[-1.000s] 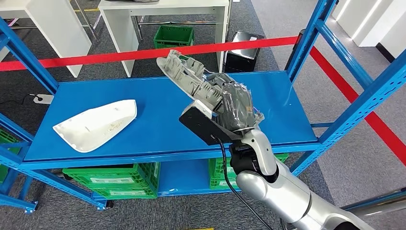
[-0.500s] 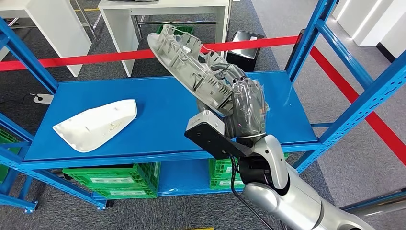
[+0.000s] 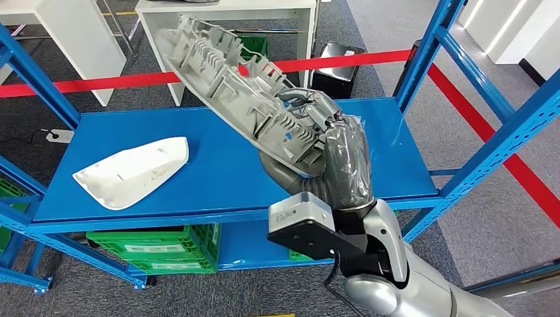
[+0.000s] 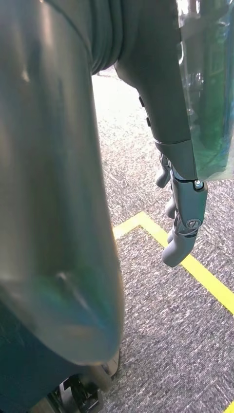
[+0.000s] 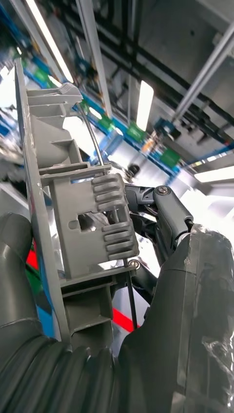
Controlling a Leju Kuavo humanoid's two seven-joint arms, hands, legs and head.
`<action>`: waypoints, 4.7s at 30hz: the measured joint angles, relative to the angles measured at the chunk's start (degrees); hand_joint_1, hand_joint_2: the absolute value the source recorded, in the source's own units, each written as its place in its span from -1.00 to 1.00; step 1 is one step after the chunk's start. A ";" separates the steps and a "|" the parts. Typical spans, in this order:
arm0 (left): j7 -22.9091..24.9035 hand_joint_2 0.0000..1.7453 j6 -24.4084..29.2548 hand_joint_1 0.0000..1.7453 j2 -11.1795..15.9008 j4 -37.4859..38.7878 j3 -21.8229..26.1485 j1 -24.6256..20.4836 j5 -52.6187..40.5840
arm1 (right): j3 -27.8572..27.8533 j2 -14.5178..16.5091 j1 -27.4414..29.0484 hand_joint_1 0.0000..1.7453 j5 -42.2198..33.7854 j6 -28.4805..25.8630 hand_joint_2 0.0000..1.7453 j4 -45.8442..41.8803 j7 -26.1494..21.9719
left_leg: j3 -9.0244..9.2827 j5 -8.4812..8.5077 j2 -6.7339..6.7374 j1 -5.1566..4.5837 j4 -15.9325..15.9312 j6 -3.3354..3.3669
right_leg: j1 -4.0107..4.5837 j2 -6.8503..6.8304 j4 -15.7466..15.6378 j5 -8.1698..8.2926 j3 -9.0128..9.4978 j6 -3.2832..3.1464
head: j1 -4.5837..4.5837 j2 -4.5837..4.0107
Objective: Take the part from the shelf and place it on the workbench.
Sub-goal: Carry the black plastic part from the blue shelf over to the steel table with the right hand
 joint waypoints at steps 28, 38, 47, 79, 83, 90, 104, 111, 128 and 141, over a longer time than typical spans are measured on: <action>0.40 1.00 -0.85 -1.00 0.40 0.09 0.02 0.00 1.07 | 4.67 -0.02 3.40 1.00 -2.18 -1.99 1.00 -6.44 -4.56 | -0.03 0.00 0.00 0.00 -0.01 0.00 | 0.00 -0.01 0.00 0.00 0.01 0.00 | -0.01 0.00; -0.06 1.00 -0.89 -1.00 0.60 0.09 0.42 0.02 2.45 | 4.84 -0.03 4.02 1.00 -1.59 -2.26 1.00 -6.88 -4.70 | -0.03 0.00 0.00 0.00 -0.01 0.00 | 0.00 -0.01 0.00 0.00 0.01 0.00 | 0.00 0.00; -0.28 1.00 -1.85 -1.00 0.61 0.09 1.34 0.04 3.17 | 4.79 -0.04 4.53 1.00 -1.23 -2.91 1.00 -6.91 -4.74 | -0.04 0.00 0.00 0.00 -0.01 0.00 | 0.00 -0.01 0.00 0.00 0.01 0.00 | 0.00 0.00; -1.48 1.00 -3.88 -1.00 0.50 0.27 4.33 0.15 7.09 | 4.50 -1.07 4.85 1.00 -5.40 -1.86 1.00 -7.18 -4.75 | -1.21 -0.22 0.23 0.77 1.65 -0.68 | -0.99 -0.06 2.77 -0.50 -1.57 1.41 | 1.50 0.00; -1.48 1.00 -3.85 -1.00 0.52 0.34 4.33 0.13 7.05 | 4.46 -1.10 4.82 1.00 -5.48 -1.78 1.00 -7.21 -4.85 | -2.81 -3.18 0.31 0.91 5.14 -1.65 | -1.11 -0.14 2.20 -0.54 -2.04 -0.32 | 0.40 0.00; -1.46 1.00 -3.80 -1.00 0.51 0.35 4.33 0.11 7.03 | 4.46 -1.14 4.83 1.00 -6.64 -1.46 1.00 -7.21 -5.20 | -4.35 -3.42 0.31 0.19 10.96 0.03 | 0.26 -0.12 2.20 0.60 -3.00 -1.52 | -0.93 0.00; -1.46 1.00 -3.31 -1.00 0.45 0.42 4.33 -0.08 7.08 | 4.42 -1.50 4.82 1.00 -7.29 -1.43 1.00 -7.35 -5.63 | -6.01 4.67 0.57 -0.22 1.33 2.43 | -0.41 -0.19 14.35 -6.13 -4.97 2.23 | 0.37 0.00; -1.40 1.00 -3.34 -1.00 0.35 0.43 4.33 -0.04 6.95 | 4.34 -1.68 5.08 1.00 -6.14 -1.51 1.00 -7.40 -5.38 | -9.14 6.61 0.49 -0.17 3.04 0.41 | -0.08 -0.16 0.11 -3.64 3.62 0.12 | 0.90 0.00; -0.87 1.00 -3.05 -1.00 0.50 0.45 4.32 -0.19 6.99 | 4.01 -2.02 6.82 1.00 -4.67 -1.82 1.00 -7.91 -4.62 | -1.13 1.34 0.51 0.13 0.25 1.55 | -0.64 -0.33 1.26 1.75 -4.39 1.77 | -0.66 0.00; -0.84 1.00 -2.79 -1.00 0.28 0.42 4.33 -0.17 7.13 | 3.96 -2.72 7.84 1.00 -3.36 -1.96 1.00 -8.84 -4.47 | -9.43 8.15 0.66 -0.70 1.59 1.07 | 0.66 -0.36 -2.10 -4.47 6.23 -0.40 | 1.03 0.00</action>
